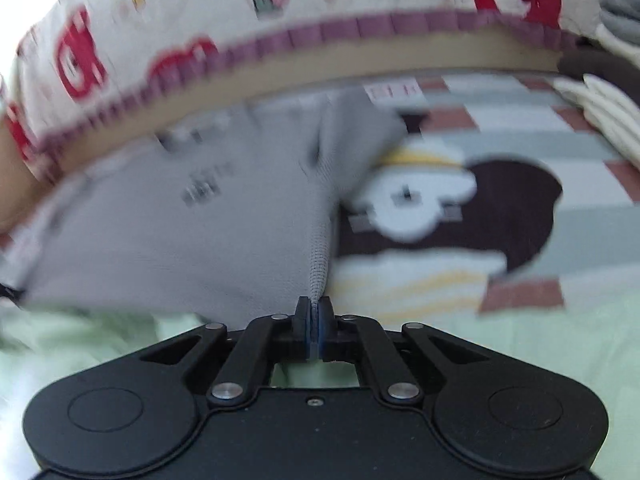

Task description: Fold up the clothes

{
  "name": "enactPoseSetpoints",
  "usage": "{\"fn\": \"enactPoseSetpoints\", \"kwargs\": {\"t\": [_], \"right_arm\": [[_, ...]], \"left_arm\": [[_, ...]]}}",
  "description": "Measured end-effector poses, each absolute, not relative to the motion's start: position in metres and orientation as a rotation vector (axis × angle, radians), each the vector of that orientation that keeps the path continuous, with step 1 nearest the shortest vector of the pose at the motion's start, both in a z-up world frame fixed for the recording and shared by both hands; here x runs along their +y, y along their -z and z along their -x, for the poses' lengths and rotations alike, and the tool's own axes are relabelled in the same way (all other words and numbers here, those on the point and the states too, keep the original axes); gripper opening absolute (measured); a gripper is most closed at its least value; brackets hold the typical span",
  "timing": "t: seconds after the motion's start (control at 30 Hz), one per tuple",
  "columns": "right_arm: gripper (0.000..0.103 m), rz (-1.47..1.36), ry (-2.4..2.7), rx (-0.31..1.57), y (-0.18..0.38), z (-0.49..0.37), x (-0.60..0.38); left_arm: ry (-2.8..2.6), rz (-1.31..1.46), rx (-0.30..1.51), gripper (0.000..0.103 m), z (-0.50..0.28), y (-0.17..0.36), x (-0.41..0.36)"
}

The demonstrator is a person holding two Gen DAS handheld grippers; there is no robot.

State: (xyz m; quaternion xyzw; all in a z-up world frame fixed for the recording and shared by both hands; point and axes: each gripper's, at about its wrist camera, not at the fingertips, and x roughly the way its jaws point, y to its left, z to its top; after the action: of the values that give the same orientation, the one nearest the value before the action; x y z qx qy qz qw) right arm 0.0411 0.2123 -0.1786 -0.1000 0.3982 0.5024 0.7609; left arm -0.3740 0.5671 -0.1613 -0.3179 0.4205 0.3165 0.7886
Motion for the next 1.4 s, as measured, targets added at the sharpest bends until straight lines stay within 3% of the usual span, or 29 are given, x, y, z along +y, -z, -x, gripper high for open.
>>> {"fn": "enactPoseSetpoints", "kwargs": {"t": [0.27, 0.33, 0.37, 0.47, 0.6, 0.7, 0.8, 0.9, 0.97, 1.0, 1.03, 1.07, 1.1, 1.27, 1.4], "right_arm": [[0.003, 0.457, -0.889, 0.833, 0.168, -0.034, 0.219], [0.006, 0.408, -0.847, 0.832, 0.157, -0.03, 0.209], [0.013, 0.355, -0.858, 0.828, 0.147, -0.025, 0.203], [0.015, 0.278, -0.99, 0.777, 0.118, -0.004, 0.206], [0.044, 0.279, -1.206, 0.678, 0.084, 0.031, 0.235], [0.049, 0.436, -1.38, 0.604, 0.066, 0.059, 0.279], [0.05, 0.64, -1.479, 0.442, 0.049, 0.089, 0.33], [0.05, 0.683, -1.59, 0.237, 0.029, 0.107, 0.379], [0.047, 0.766, -1.638, 0.188, 0.023, 0.117, 0.424], [0.04, 0.826, -1.653, 0.177, 0.022, 0.123, 0.449], [0.031, 0.866, -1.671, 0.182, 0.021, 0.128, 0.474], [0.008, 0.871, -1.695, 0.217, 0.024, 0.132, 0.496], [0.002, 0.865, -1.712, 0.254, 0.028, 0.137, 0.518], [0.001, 0.738, -1.723, 0.505, 0.074, 0.153, 0.568], [0.0, 0.771, -1.757, 0.543, 0.109, 0.166, 0.575]], "left_arm": [[-0.787, 0.641, 0.907, 0.009, 0.383, 0.155, 0.559], [-0.849, 0.59, 0.905, 0.009, 0.383, 0.15, 0.556], [-0.877, 0.574, 0.892, 0.01, 0.385, 0.147, 0.556], [-0.936, 0.587, 0.813, 0.01, 0.396, 0.136, 0.559], [-0.985, 0.652, 0.698, 0.014, 0.414, 0.126, 0.564], [-0.994, 0.716, 0.654, 0.028, 0.421, 0.124, 0.57], [-0.926, 0.983, 0.641, 0.029, 0.419, 0.126, 0.593], [-0.872, 0.959, 0.623, 0.034, 0.391, 0.113, 0.613], [-0.932, 0.843, 0.681, 0.042, 0.364, 0.105, 0.629], [-0.94, 0.833, 0.67, 0.042, 0.362, 0.107, 0.635], [-0.94, 0.838, 0.647, 0.042, 0.363, 0.112, 0.64], [-0.94, 0.843, 0.623, 0.042, 0.364, 0.116, 0.645], [-0.94, 0.847, 0.6, 0.042, 0.366, 0.12, 0.65], [-0.939, 0.871, 0.484, 0.042, 0.373, 0.142, 0.674], [-0.893, 0.953, 0.431, 0.046, 0.374, 0.161, 0.694]]}}
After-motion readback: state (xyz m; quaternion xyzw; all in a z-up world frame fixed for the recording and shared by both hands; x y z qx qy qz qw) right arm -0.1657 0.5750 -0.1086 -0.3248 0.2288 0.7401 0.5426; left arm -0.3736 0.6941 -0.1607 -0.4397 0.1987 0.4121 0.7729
